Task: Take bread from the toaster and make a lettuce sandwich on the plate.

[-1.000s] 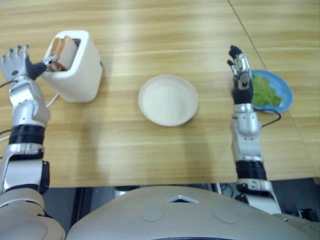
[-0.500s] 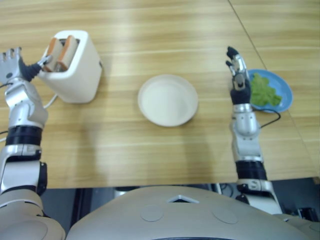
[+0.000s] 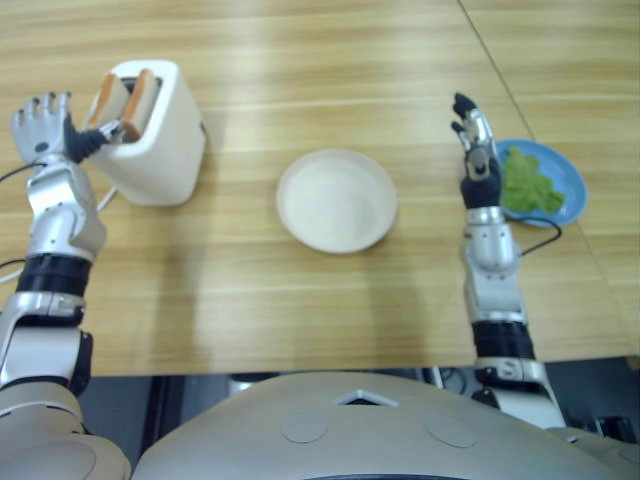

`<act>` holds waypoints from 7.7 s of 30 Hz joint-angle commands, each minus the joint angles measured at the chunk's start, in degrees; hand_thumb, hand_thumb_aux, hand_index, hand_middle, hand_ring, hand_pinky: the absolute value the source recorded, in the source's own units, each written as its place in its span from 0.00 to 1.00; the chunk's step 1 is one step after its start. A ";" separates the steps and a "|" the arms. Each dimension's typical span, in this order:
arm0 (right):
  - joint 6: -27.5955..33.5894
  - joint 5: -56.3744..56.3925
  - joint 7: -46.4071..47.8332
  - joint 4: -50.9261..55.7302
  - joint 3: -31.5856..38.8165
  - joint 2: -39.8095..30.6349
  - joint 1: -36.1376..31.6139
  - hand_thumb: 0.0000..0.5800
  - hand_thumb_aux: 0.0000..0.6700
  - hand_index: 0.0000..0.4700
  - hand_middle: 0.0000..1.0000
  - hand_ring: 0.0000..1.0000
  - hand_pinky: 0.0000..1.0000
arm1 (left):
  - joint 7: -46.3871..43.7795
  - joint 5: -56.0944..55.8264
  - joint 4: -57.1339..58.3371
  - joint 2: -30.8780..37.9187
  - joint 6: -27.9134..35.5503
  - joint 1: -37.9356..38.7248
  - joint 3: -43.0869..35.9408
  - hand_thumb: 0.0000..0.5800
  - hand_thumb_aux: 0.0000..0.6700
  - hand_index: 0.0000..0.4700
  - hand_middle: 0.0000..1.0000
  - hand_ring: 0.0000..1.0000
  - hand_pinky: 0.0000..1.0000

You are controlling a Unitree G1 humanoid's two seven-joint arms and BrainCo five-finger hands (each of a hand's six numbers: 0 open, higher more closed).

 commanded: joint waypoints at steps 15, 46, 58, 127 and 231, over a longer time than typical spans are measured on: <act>0.69 -0.69 -1.14 1.51 -0.02 -0.08 -0.10 0.00 0.00 0.00 0.00 0.00 0.00 | 2.45 -5.11 -3.40 -0.63 -3.56 0.55 2.78 1.00 1.00 0.98 1.00 1.00 1.00; 0.41 -0.36 -2.56 3.08 -1.13 -0.88 -1.12 0.00 0.00 0.00 0.00 0.00 0.00 | -22.93 -61.00 -24.56 -30.64 -22.15 4.49 3.59 1.00 1.00 0.98 1.00 1.00 1.00; 1.86 0.47 -1.10 -0.56 -2.71 -3.11 1.03 0.00 0.00 0.00 0.00 0.00 0.00 | -24.65 -44.56 0.44 -34.05 -28.35 -0.12 -7.19 1.00 1.00 0.98 1.00 1.00 1.00; 11.52 -46.88 -29.52 59.11 36.51 -39.94 -31.57 1.00 1.00 0.98 0.87 0.87 0.87 | -2.91 -17.04 -0.42 -29.76 -21.11 -0.04 -9.99 0.00 0.00 0.00 0.00 0.00 0.00; 9.57 -19.31 2.68 -16.78 3.63 -22.49 1.06 0.00 0.00 0.00 0.00 0.00 0.00 | 12.00 -7.85 -20.11 -12.20 -12.56 0.82 10.03 1.00 1.00 0.98 1.00 1.00 1.00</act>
